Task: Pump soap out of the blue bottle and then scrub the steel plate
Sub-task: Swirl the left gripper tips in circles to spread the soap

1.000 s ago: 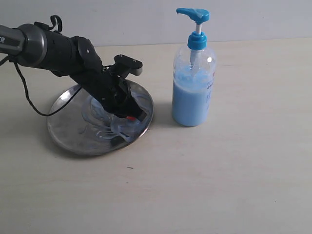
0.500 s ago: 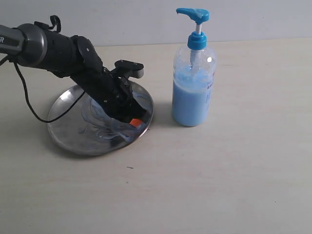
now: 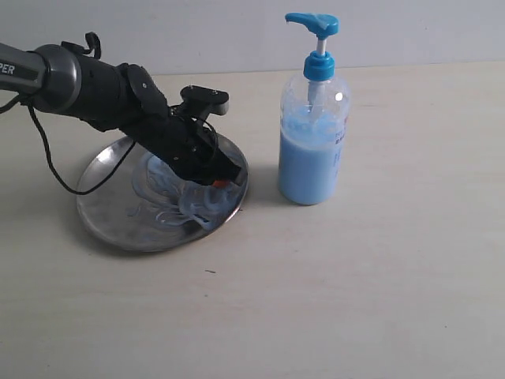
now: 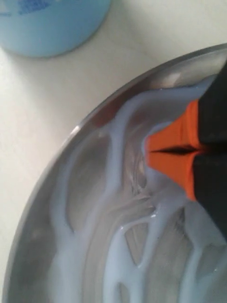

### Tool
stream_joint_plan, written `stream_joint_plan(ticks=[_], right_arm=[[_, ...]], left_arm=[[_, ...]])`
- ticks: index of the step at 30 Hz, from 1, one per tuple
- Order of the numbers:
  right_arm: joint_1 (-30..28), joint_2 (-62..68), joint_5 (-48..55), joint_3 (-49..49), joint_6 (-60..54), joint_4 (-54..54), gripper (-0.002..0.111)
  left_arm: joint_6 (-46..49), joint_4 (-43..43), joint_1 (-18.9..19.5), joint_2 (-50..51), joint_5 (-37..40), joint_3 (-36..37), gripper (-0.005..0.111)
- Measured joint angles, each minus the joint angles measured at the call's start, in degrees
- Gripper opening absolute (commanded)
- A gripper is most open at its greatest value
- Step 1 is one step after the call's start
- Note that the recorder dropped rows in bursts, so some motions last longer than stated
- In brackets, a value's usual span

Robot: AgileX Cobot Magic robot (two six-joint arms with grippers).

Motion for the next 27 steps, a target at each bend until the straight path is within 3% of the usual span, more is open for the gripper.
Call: stream_joint_plan(ticks=[6, 14, 21, 27], right_arm=[[0.0, 0.0, 0.0, 0.0, 0.0, 0.0, 0.0], [0.0, 0.0, 0.0, 0.0, 0.12, 0.0, 0.0], [0.0, 0.0, 0.0, 0.0, 0.12, 0.0, 0.0], [0.0, 0.0, 0.0, 0.0, 0.12, 0.22, 0.0]], left_arm=[[-3.66, 4.4, 0.0, -0.01, 0.1, -0.1, 0.0], [-16.23, 20.18, 0.0, -0.7, 0.73, -0.33, 0.0], [-16.56, 21.38, 0.33, -0.96, 5.87, -0.78, 0.0], [-10.06, 14.45, 0.84, -1.09, 9.65, -0.78, 0.0]])
